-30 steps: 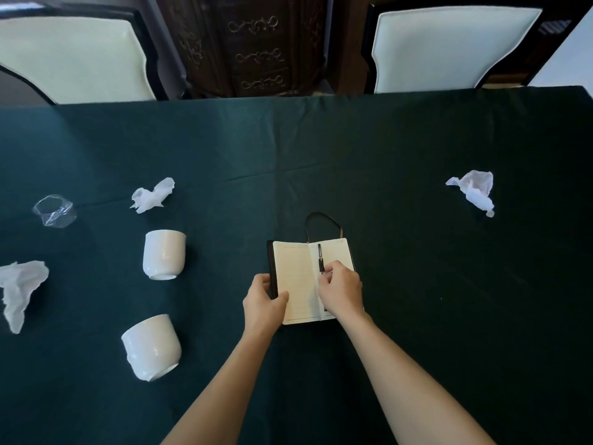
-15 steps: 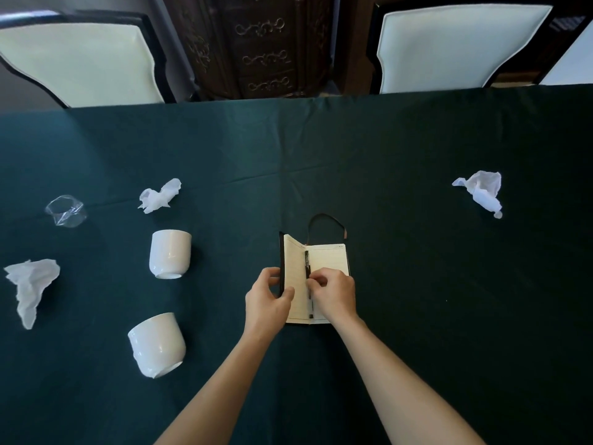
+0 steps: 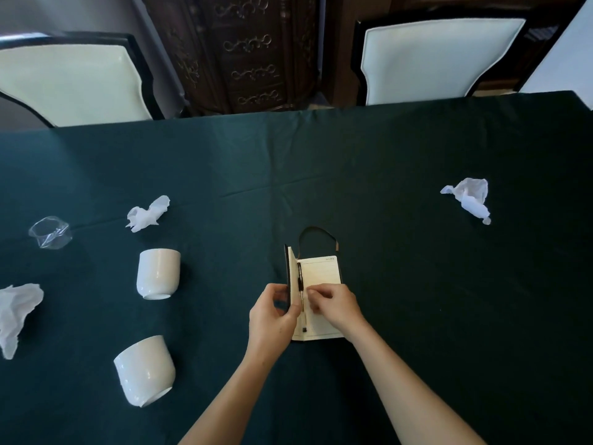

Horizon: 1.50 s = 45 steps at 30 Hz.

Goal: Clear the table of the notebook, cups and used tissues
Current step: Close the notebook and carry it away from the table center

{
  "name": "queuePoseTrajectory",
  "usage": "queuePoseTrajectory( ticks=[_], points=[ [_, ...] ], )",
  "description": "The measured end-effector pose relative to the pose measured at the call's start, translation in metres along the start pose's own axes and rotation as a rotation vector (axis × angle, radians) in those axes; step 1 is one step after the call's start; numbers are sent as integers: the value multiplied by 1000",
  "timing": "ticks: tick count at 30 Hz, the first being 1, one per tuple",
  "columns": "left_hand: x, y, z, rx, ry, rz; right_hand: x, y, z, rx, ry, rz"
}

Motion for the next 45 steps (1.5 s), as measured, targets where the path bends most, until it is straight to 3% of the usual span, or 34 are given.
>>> queuePoseTrajectory(
  ticks=[2,7,9,11,13,15,22,26,28,40,45],
  points=[
    [9,-4,1,2,40,-5,-20,-5,2,36,-61,70],
    [42,-16,1,39,127,158,-51,-24,-8,185,-207,553],
    [55,-14,4,86,125,288,-53,-26,-12,156,-189,494],
    [62,-13,7,109,96,408,-58,-24,-17,66,-210,272],
    [65,-11,11,88,71,463,-62,-23,-18,14,-243,12],
    [65,-7,16,47,45,461,-63,-24,-17,14,-264,-81],
    [67,24,19,-241,37,208,-66,-35,-12,51,-285,-29],
    [76,34,18,-401,99,-172,-67,-39,-10,72,-264,44],
    [81,30,13,-398,128,-296,-67,-44,-9,105,-239,114],
    [37,20,-46,-385,152,-533,-29,-41,-73,220,68,667],
    [17,10,-79,-321,219,-539,-26,-20,-128,145,13,796]
  ],
)
Point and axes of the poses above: each hand's wrist, its own z-axis towards the middle knuckle, its own x-axis out of the palm, y = z × x, the point moved 9 cm from there along z, towards the middle knuckle, and after that the axes turned 6 degrees about z, right-handed, at the moved point
